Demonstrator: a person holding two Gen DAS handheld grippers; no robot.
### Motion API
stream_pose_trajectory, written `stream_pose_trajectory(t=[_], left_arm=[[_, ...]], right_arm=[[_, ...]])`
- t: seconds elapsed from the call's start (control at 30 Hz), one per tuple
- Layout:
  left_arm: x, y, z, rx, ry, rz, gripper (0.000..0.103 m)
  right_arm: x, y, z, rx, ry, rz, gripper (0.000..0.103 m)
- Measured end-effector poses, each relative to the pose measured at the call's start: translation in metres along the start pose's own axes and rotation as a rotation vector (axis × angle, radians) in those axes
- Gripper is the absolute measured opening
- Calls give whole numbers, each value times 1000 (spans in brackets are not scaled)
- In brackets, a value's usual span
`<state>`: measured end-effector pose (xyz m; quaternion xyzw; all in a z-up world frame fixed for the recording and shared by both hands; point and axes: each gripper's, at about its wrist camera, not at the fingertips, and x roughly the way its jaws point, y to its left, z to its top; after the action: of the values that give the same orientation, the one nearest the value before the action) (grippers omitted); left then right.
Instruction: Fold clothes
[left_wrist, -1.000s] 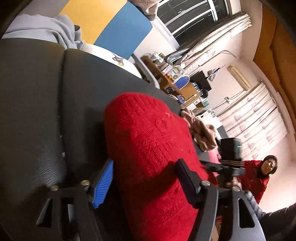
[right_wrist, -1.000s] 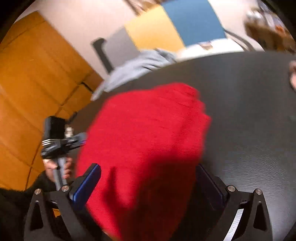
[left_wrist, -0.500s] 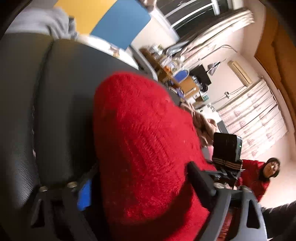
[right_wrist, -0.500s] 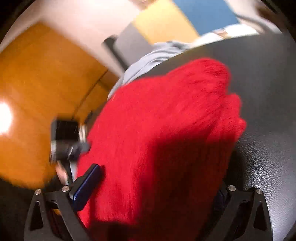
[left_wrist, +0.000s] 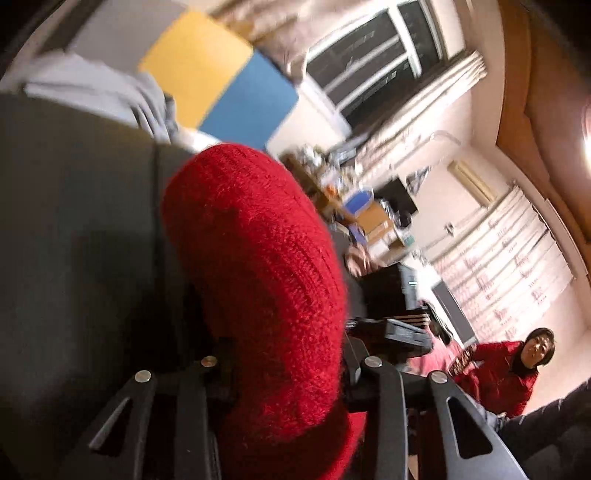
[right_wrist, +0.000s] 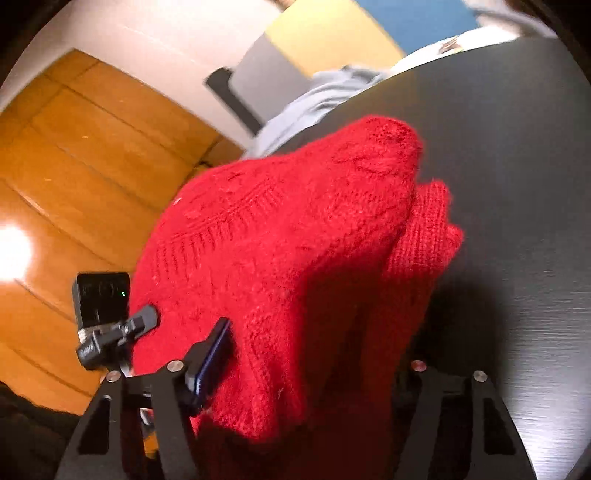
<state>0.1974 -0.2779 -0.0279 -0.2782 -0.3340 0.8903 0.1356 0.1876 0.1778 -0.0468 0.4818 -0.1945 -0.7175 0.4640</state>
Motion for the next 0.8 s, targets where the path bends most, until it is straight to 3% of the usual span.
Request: stream_pose_trajectory(t=[0.07,0.17,0.4,0.5,0.57,0.67,0.77,0.8], left_arm=[[-37,-1,0,9,-76,35,37],[-93,3,8,15,-198,117,37],[-262,7,35,81,-574,397,37],[-323,27,33,15,-741,497,37],[-348,48,23,-66,-808,573,37],[-372,104,-1,-275,-820,684,37],[-378,169,-39,-513,-844,737,37],[-380,177,-48,-537,-865,688,39]], right_arm=[[36,21,12,-10,36,112,67],[92,90,38,-104,82,205,67],[223,250,97,-322,190,421,66],[279,318,123,-416,236,513,66],[317,364,140,-478,267,573,66],[395,410,152,-568,339,526,66],[473,421,132,-663,404,327,66],[498,414,128,-672,414,259,66]])
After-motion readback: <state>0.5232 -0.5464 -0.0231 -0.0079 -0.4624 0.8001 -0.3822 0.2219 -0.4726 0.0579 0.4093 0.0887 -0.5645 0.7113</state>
